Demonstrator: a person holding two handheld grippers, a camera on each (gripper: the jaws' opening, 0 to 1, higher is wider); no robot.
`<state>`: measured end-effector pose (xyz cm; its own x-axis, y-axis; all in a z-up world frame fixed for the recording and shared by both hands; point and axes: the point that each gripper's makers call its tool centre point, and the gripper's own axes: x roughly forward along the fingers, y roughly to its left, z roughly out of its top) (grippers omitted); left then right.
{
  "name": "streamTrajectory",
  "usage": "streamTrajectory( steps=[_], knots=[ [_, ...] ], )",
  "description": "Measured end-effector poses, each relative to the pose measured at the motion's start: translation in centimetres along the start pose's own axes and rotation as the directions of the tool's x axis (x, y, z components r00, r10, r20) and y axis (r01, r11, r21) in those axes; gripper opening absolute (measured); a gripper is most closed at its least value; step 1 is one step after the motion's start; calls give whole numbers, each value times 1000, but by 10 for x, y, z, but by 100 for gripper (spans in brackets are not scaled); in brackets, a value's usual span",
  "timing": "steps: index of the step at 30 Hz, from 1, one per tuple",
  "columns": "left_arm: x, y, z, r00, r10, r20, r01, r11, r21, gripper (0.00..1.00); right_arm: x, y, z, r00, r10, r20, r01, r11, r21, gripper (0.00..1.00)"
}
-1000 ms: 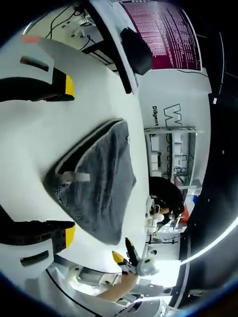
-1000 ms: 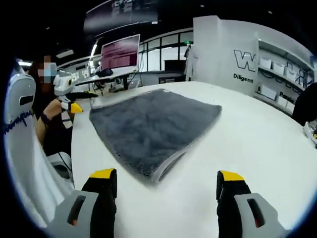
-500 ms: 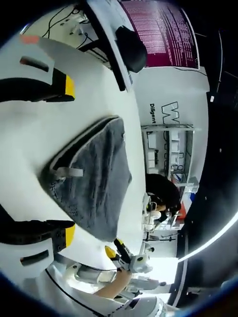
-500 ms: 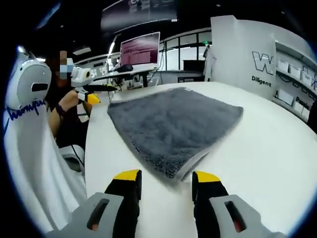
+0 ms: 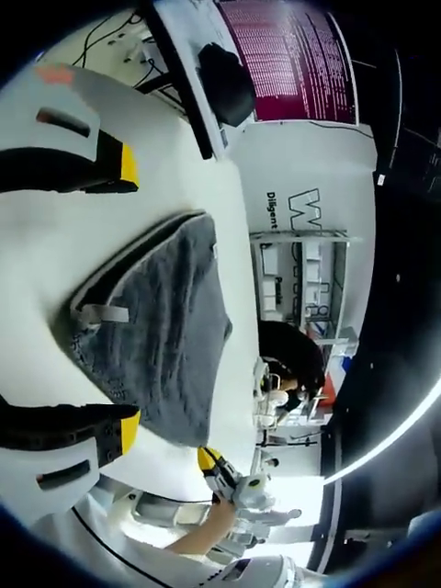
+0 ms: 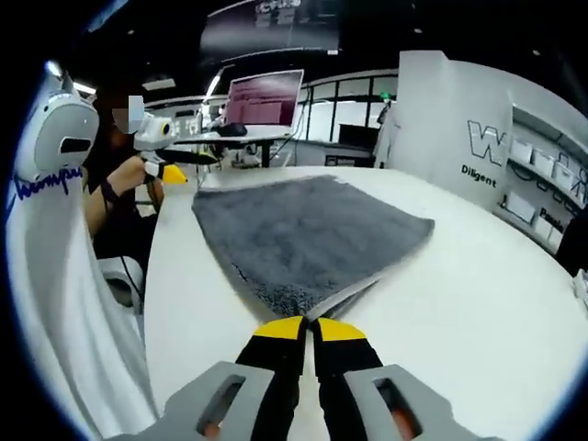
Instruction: Open the folded towel by lifting each exposed corner and separating the folded layers until the towel lies flat within the target outline without major curled edges
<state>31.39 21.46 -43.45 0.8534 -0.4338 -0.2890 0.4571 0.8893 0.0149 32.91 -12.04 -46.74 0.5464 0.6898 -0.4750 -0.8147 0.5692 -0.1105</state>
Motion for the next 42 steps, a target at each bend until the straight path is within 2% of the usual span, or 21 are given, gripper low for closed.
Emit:
streamTrajectory(
  steps=[5,9,19,25,33,42],
  knots=[
    [-1,-7,0,1000,-14,-2,14,1000,5,93,-5,-26,-2,999,-48,-10,49,998,45,0],
    [-2,-7,-2,1000,-13,-9,13,1000,6,93,-11,-45,-4,995,-92,-31,93,995,43,0],
    [-2,-10,-4,1000,-20,-14,20,1000,9,92,-15,-72,-5,991,-118,-63,120,993,22,0],
    [3,-14,-6,1000,-27,-9,26,1000,-6,91,-16,-96,-6,988,-130,-85,130,991,-2,0],
    [4,-21,-3,997,-70,-18,70,997,14,91,-5,-138,-12,974,-172,-145,169,985,-37,0],
    [9,-29,-3,998,-68,-12,68,998,4,91,13,-180,-8,961,-202,-192,188,978,-87,0]
  ],
)
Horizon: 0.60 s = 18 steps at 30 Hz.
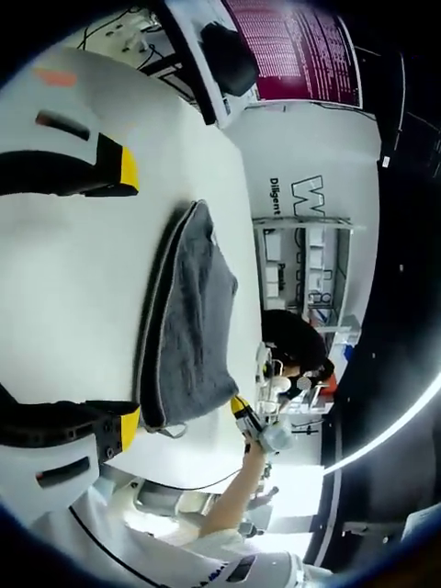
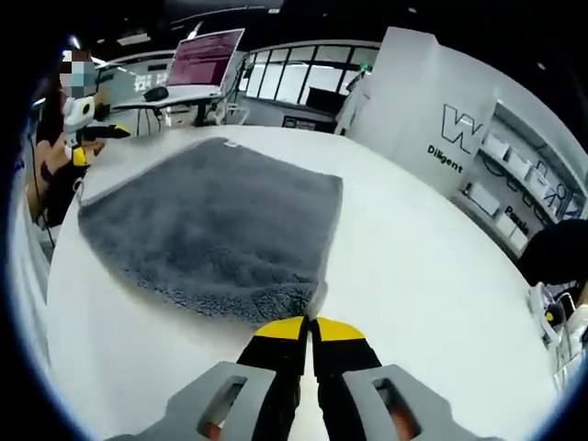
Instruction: Open the folded towel by lifting each exposed corner and separating the folded layers until the towel lies flat within the target outline without major curled edges
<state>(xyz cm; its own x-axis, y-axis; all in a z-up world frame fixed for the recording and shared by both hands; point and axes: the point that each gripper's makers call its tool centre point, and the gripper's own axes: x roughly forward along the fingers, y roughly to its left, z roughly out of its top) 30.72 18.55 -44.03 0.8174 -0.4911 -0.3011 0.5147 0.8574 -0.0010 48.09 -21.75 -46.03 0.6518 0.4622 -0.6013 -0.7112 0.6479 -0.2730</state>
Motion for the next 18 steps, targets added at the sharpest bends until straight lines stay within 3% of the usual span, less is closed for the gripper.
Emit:
streamTrajectory(
  steps=[6,18],
  knots=[
    [-1,0,-3,1000,8,-8,-8,1000,-11,90,21,-26,7,999,-25,-19,25,1000,-20,0],
    [4,-3,-5,1000,13,-27,-13,1000,-5,90,52,-58,23,998,-46,-42,43,996,-74,0]
  ],
)
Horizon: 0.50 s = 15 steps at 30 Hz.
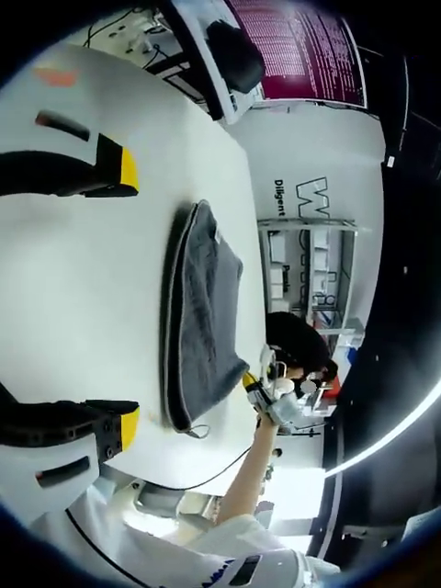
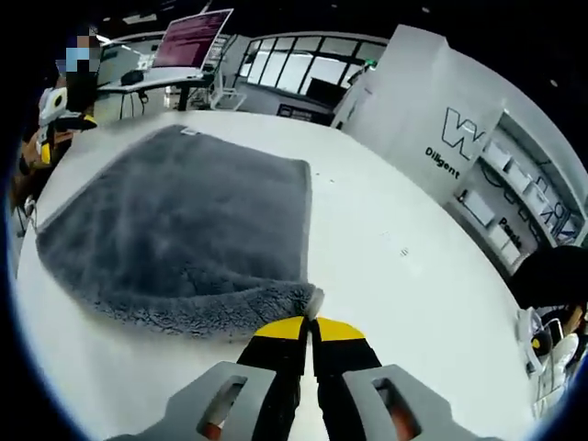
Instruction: Open the folded towel by lifting each exposed corner and separating the folded layers until the towel lies flat within the target outline without major curled edges
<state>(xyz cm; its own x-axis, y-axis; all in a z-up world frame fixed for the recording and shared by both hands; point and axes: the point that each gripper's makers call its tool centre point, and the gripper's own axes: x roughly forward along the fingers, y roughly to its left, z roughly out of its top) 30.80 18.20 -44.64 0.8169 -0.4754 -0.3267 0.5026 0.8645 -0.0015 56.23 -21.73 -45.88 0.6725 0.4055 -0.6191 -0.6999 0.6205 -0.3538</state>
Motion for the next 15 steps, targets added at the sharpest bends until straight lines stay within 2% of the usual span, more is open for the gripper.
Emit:
streamTrajectory(
  steps=[6,15],
  knots=[
    [1,1,-2,1000,2,-8,-2,1000,-8,90,20,-22,8,1000,-17,-20,17,1000,-17,0],
    [6,6,-6,1000,13,-14,-13,999,-31,90,65,-49,31,999,-38,-29,37,999,-29,0]
  ],
)
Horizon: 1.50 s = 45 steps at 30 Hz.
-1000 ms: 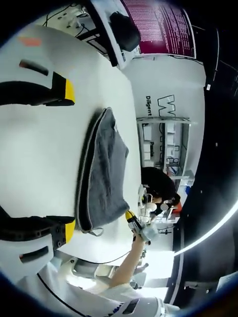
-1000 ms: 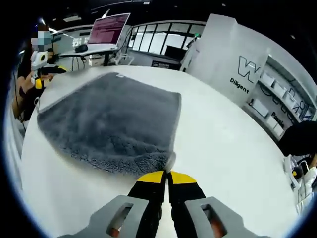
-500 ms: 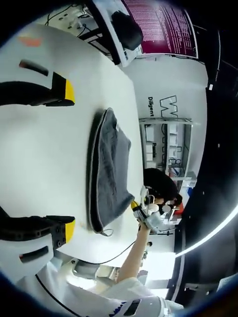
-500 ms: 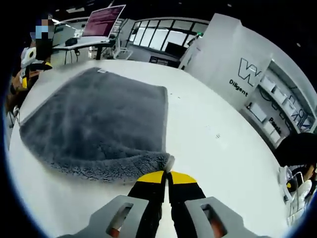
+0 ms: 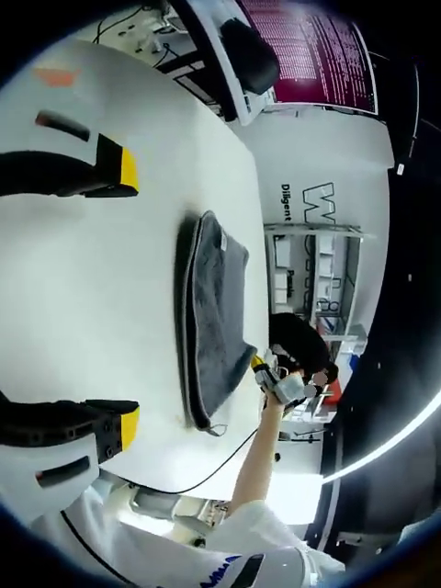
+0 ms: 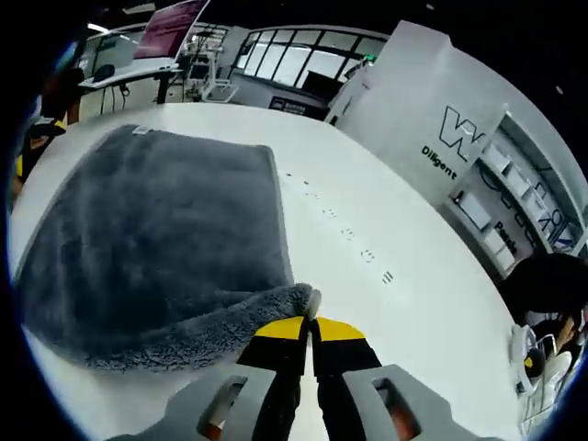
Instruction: Open the folded towel by lifting each exposed corner and separating the folded layers until the towel lies flat within the target outline without major curled edges
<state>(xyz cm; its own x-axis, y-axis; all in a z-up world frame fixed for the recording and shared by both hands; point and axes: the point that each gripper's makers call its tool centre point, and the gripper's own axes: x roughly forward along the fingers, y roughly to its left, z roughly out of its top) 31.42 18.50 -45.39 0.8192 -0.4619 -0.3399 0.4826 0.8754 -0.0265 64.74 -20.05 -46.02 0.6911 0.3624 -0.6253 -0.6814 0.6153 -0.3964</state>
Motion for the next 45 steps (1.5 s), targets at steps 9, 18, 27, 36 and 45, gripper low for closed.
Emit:
streamTrajectory(
  steps=[9,18,27,36,45],
  knots=[
    [0,11,1,999,35,-1,-35,999,-9,90,39,-13,25,1000,-7,-9,7,1000,-19,0],
    [2,17,-3,998,58,-19,-58,998,-14,89,73,-31,49,1000,-9,-8,9,999,-44,0],
    [1,20,-5,998,64,-19,-65,998,-23,89,84,-28,65,999,-41,-8,41,996,-80,0],
    [0,22,-6,998,64,-12,-64,997,-34,88,93,-32,72,996,-78,-37,72,990,-120,0],
    [1,20,-6,999,49,-9,-49,998,-33,88,87,-34,67,993,-101,-59,92,986,-139,0]
  ],
)
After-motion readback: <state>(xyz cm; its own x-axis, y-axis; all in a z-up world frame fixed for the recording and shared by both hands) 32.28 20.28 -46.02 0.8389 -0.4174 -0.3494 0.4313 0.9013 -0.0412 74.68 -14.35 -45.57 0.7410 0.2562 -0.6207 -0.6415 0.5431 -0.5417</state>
